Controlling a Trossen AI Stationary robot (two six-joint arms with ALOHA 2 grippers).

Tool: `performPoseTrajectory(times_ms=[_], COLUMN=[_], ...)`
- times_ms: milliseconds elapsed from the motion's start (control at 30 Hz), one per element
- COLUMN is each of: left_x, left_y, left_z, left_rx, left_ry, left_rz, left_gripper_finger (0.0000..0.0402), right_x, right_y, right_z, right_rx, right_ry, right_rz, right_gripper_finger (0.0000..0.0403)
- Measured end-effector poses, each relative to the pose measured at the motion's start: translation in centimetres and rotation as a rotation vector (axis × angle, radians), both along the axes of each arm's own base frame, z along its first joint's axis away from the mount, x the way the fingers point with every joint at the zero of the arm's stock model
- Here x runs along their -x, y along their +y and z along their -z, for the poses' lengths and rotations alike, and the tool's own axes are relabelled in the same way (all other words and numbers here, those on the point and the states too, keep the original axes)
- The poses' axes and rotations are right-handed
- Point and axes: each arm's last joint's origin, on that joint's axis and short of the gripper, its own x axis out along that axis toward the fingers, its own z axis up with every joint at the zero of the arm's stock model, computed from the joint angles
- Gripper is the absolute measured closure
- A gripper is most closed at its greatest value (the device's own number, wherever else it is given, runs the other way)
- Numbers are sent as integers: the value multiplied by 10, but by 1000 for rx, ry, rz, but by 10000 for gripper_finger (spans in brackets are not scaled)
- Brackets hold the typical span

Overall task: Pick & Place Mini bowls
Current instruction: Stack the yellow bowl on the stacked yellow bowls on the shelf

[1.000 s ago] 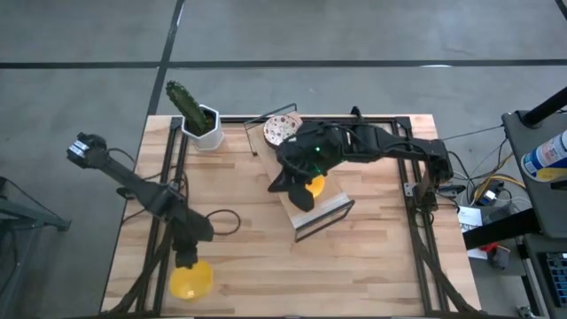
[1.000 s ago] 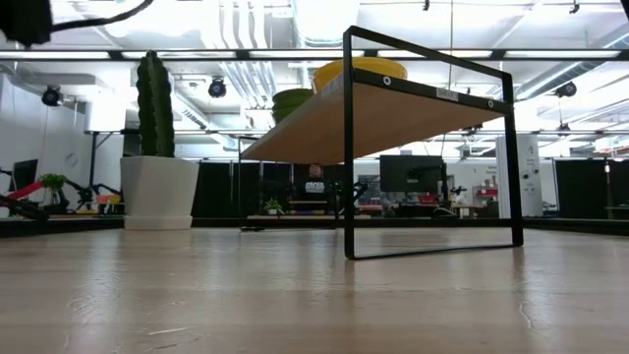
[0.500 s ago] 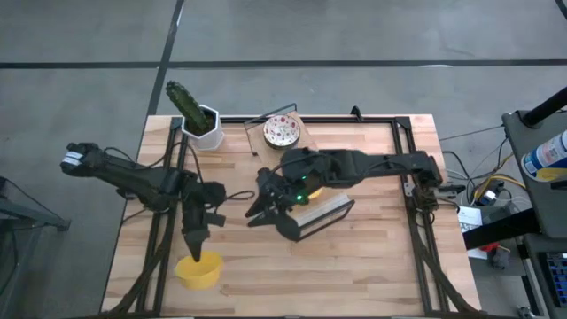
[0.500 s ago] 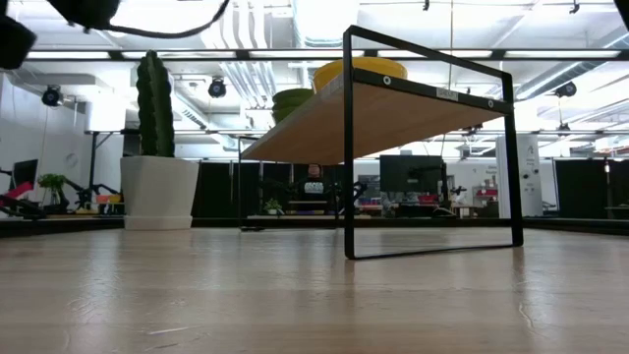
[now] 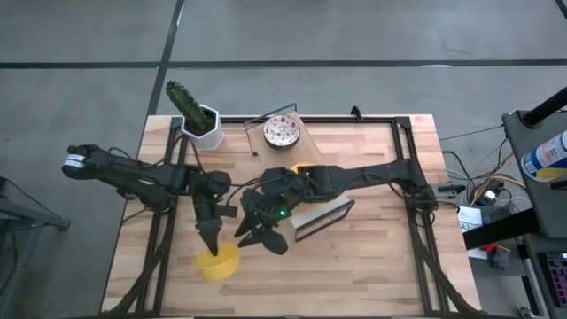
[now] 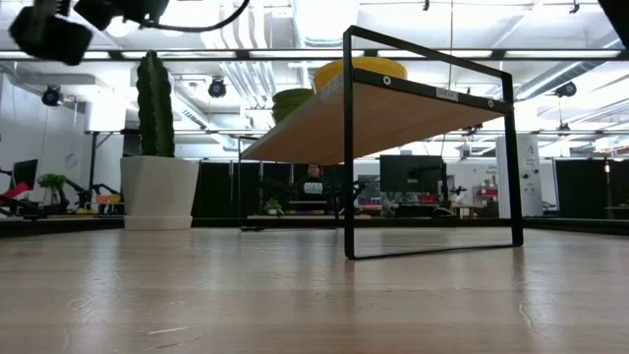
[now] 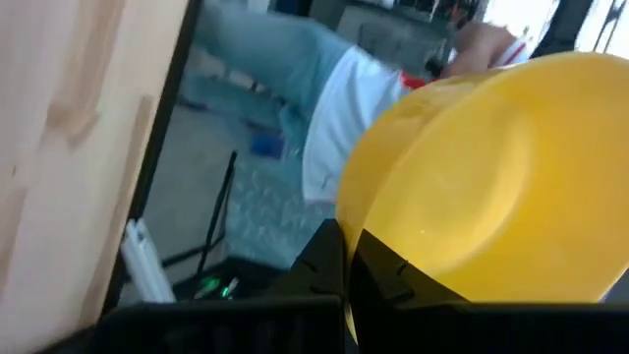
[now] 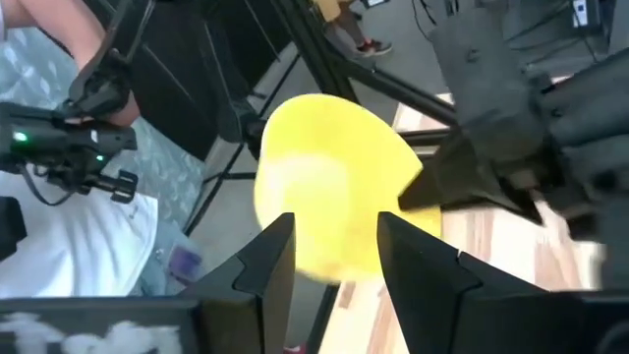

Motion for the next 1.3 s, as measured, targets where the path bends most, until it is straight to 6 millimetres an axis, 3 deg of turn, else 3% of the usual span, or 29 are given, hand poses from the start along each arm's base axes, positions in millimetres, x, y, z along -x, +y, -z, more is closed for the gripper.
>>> performPoseTrajectory(times_ms=[233,467,867,1300], left_x=[-13,-15,-17,-21], left_y=[1,1,1,1], left_z=[-5,-2,-4,-10], left_rx=[21,18,28,45], left_ry=[-42,-26,-35,-67], left_rz=[-78,-81,-90,-134], left_gripper_finger=[401,401,401,401], right_x=[-1,2,2,4], right_y=[5,12,16,19], right_z=[1,1,4,7], right_rx=[8,-45,-44,-71], right_ry=[-19,1,13,24], right_rz=[-21,-123,-138,-216], right_gripper_finger=[273,280,280,351])
